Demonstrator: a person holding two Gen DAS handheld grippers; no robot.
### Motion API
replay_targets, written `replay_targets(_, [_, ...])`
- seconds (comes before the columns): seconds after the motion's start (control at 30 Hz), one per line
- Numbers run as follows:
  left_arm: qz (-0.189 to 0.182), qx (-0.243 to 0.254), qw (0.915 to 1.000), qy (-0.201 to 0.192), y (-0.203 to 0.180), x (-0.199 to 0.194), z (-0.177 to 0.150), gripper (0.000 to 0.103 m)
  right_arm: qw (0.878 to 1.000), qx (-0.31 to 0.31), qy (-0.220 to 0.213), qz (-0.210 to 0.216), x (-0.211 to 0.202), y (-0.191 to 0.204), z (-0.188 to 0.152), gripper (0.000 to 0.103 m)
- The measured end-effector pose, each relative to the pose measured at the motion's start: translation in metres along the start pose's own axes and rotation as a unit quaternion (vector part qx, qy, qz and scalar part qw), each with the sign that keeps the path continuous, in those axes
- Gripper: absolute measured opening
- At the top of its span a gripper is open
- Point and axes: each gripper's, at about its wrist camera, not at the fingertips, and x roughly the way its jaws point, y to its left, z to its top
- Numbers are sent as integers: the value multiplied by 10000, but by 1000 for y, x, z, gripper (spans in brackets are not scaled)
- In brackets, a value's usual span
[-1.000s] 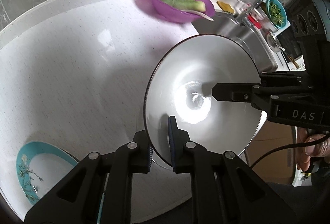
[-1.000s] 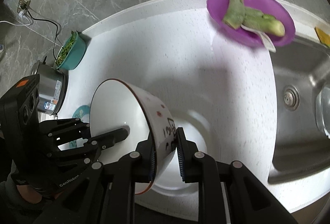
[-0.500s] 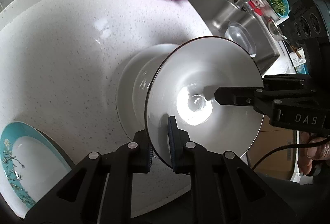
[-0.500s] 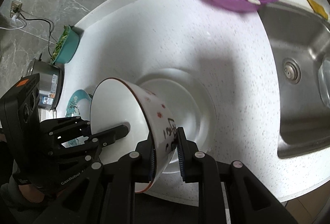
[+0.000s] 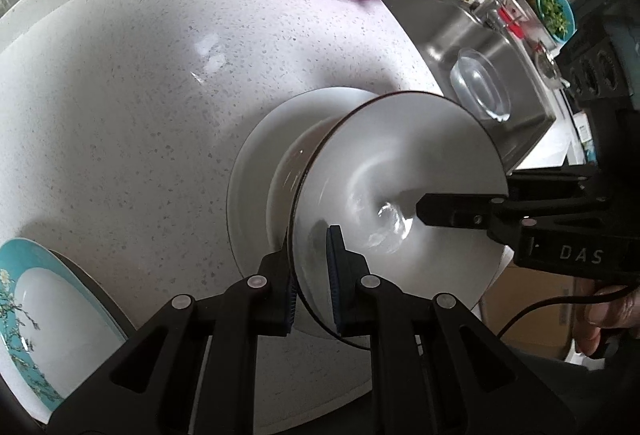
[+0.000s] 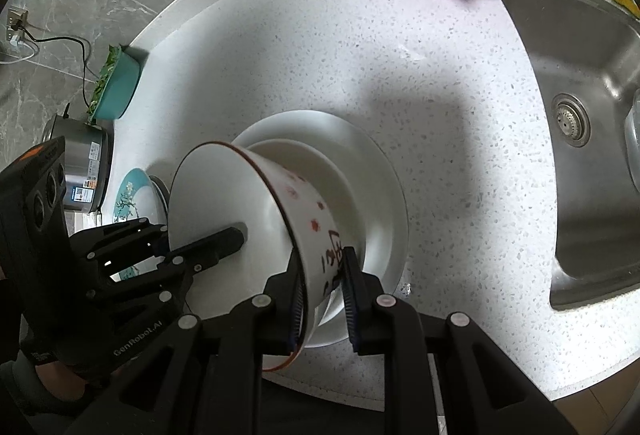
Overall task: Organize plates and bowls
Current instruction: 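Lower the white bowl into the nested bowls and open both grippers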
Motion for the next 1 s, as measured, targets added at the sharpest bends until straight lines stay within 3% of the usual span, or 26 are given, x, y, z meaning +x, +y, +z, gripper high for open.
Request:
replay_targets(0.23, [-235, -220, 9992, -217, 8, -6, 4, 16, 9999, 58, 153, 2, 7, -5, 4, 14])
replay_targets(0.57, [-365, -285, 9983, -364, 13, -12, 4, 18, 9997, 66, 166, -191, 9, -3, 11, 13])
replay_targets(0.7, [-400, -297, 9980, -397, 14, -14, 3, 18, 9995, 42, 208, -242, 11, 2, 12, 18])
replay_targets(0.8, [-442, -291, 9976, -444, 14, -15, 3, 18, 9995, 59, 226, -215, 12, 7, 13, 28])
replay_targets(0.87, [-480, -301, 9973, -463, 14, -15, 3, 19, 9996, 68, 231, -169, 12, 12, 15, 41])
replay_targets(1.0, [-537, -354, 9970, -435, 15, -12, 1, 19, 9997, 69, 180, -150, 9, 15, 17, 50])
